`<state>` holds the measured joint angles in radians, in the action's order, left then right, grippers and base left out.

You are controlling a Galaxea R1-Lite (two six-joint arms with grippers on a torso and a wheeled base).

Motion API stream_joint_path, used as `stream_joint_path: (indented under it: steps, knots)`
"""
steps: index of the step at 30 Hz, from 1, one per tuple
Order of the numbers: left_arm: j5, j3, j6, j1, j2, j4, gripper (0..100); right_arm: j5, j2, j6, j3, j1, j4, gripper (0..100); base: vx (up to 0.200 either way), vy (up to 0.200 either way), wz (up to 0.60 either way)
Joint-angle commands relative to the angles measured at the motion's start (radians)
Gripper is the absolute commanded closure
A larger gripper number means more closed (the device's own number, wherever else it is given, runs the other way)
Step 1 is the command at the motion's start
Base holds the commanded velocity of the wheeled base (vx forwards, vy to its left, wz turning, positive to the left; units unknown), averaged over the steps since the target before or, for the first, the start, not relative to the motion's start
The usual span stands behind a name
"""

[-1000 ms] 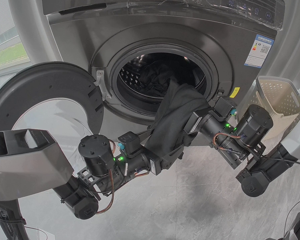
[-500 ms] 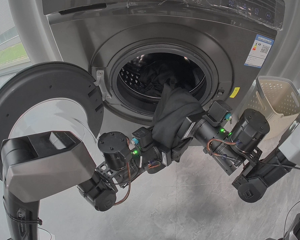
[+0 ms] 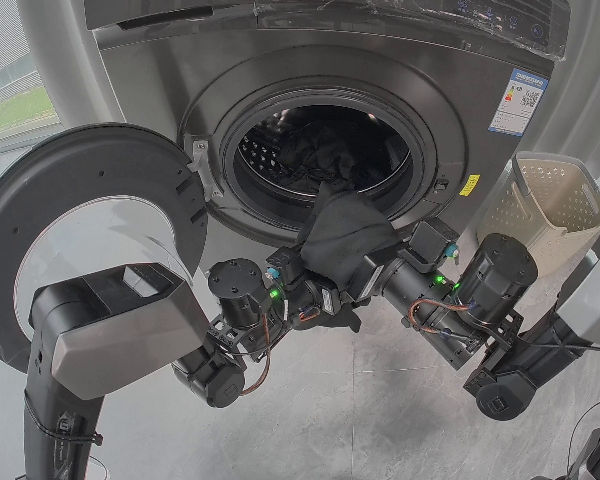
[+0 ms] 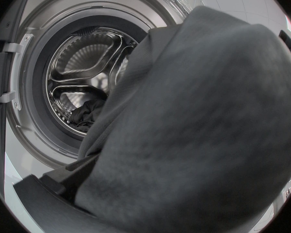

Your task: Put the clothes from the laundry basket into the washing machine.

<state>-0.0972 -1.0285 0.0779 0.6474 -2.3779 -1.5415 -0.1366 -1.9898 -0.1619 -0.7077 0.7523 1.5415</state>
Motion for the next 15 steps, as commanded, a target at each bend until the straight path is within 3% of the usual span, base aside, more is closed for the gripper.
stream_joint_path:
  steps: [1, 4, 5, 15]
  knots:
    - [0.001, -0.018, 0.002, -0.009, -0.023, 0.0, 0, 0.0, 0.008, -0.001, 0.005, 0.005, 0.0, 100, 0.0, 0.0, 0.0]
    - [0.002, -0.019, 0.002, -0.008, -0.023, 0.0, 0, 0.0, 0.008, -0.001, 0.004, 0.007, 0.0, 100, 0.0, 0.0, 0.0]
    - [0.008, -0.019, 0.002, -0.008, -0.023, 0.0, 100, 0.0, 0.008, -0.002, 0.005, 0.007, 0.0, 100, 0.0, 0.0, 0.0]
    - [0.03, -0.039, 0.008, -0.022, -0.003, -0.005, 100, -0.003, 0.035, -0.011, 0.02, -0.004, 0.002, 100, 0.0, 0.0, 0.0]
